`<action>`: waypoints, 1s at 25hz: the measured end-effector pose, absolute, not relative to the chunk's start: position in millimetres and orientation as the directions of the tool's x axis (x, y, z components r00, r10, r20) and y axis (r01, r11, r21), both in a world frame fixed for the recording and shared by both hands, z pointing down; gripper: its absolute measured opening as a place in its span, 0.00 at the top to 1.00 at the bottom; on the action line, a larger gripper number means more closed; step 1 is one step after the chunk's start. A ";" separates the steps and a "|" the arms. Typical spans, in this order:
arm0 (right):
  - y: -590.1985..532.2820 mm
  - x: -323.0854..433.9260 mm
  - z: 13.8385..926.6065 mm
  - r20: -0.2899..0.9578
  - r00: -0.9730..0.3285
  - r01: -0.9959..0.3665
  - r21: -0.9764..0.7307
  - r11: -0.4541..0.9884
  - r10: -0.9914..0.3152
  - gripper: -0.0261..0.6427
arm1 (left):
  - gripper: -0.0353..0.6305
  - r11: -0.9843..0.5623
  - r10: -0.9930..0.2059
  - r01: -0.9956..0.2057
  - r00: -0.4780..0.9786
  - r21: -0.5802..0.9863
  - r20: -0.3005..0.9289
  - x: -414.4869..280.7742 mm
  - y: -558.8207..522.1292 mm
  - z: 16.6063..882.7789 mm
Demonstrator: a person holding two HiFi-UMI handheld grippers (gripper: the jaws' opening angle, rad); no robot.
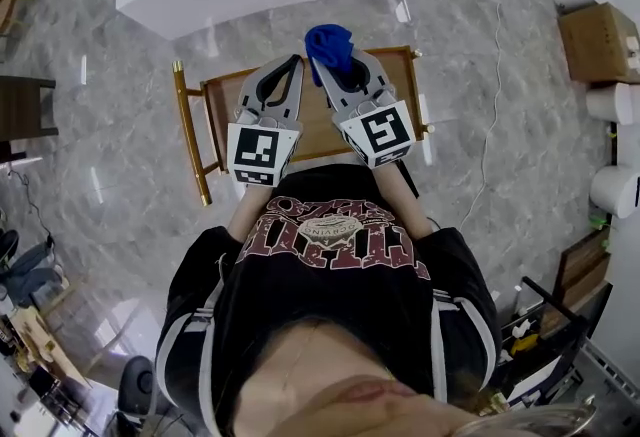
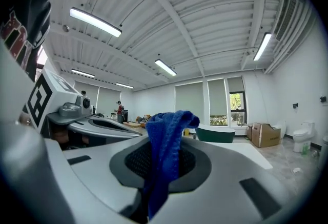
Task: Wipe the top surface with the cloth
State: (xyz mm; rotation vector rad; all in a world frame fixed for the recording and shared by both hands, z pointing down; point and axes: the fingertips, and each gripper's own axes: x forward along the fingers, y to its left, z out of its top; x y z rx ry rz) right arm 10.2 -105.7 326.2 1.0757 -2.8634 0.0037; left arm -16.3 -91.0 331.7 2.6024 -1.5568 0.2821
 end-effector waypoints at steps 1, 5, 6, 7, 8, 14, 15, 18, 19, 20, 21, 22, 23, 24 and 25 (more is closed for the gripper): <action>-105.3 10.7 317.7 0.061 -0.746 -0.663 0.026 0.748 -0.663 0.87 | 0.88 -0.474 -0.865 -0.881 0.463 -0.012 0.195 -16.8 -90.8 324.1; -104.5 9.5 294.4 0.015 -0.728 -0.685 0.026 0.728 -0.685 0.87 | 0.88 -0.460 -0.881 -0.887 0.449 -0.043 0.151 -22.4 -88.6 301.8; -104.4 9.2 290.5 0.012 -0.724 -0.690 0.030 0.724 -0.690 0.87 | 0.88 -0.454 -0.885 -0.889 0.443 -0.053 0.144 -23.9 -88.0 298.2; -103.9 9.1 286.7 0.007 -0.721 -0.692 0.035 0.721 -0.693 0.87 | 0.88 -0.448 -0.889 -0.892 0.437 -0.064 0.136 -25.1 -87.2 294.6; -103.0 8.9 283.2 -0.001 -0.721 -0.692 0.042 0.720 -0.693 0.87 | 0.88 -0.443 -0.893 -0.894 0.433 -0.071 0.125 -25.8 -86.2 290.9; -98.6 10.0 277.0 -0.005 -0.714 -0.700 0.039 0.713 -0.700 0.87 | 0.88 -0.421 -0.906 -0.903 0.414 -0.091 0.088 -27.0 -83.0 279.7; -98.2 8.4 276.7 -0.003 -0.717 -0.697 0.040 0.716 -0.697 0.87 | 0.88 -0.417 -0.908 -0.905 0.410 -0.088 0.088 -28.2 -83.1 279.1; -98.8 3.5 277.4 0.005 -0.729 -0.683 0.038 0.729 -0.684 0.87 | 0.88 -0.411 -0.910 -0.908 0.404 -0.076 0.091 -30.1 -84.7 278.9; -99.1 2.0 277.8 0.006 -0.733 -0.679 0.036 0.733 -0.680 0.87 | 0.88 -0.411 -0.910 -0.909 0.403 -0.076 0.094 -30.6 -85.0 279.4; -99.2 0.6 278.1 0.005 -0.736 -0.677 0.035 0.735 -0.677 0.87 | 0.88 -0.410 -0.910 -0.909 0.403 -0.076 0.096 -31.2 -85.3 280.2; -99.0 -0.7 278.4 0.005 -0.737 -0.675 0.036 0.737 -0.676 0.87 | 0.88 -0.410 -0.910 -0.909 0.402 -0.076 0.098 -31.9 -85.5 281.2; -98.7 -1.8 278.7 0.004 -0.738 -0.674 0.038 0.738 -0.674 0.87 | 0.88 -0.409 -0.910 -0.909 0.402 -0.075 0.099 -32.6 -85.7 282.2; -98.2 -2.7 278.8 0.002 -0.740 -0.672 0.039 0.739 -0.673 0.87 | 0.88 -0.409 -0.910 -0.910 0.402 -0.069 0.099 -33.2 -85.8 283.0; -97.8 -3.5 278.5 0.000 -0.742 -0.670 0.038 0.742 -0.670 0.87 | 0.88 -0.408 -0.911 -0.911 0.401 -0.064 0.099 -33.7 -86.0 283.3; -97.5 -4.1 277.9 -0.002 -0.744 -0.668 0.036 0.743 -0.668 0.87 | 0.88 -0.407 -0.911 -0.911 0.400 -0.065 0.099 -34.1 -86.2 283.3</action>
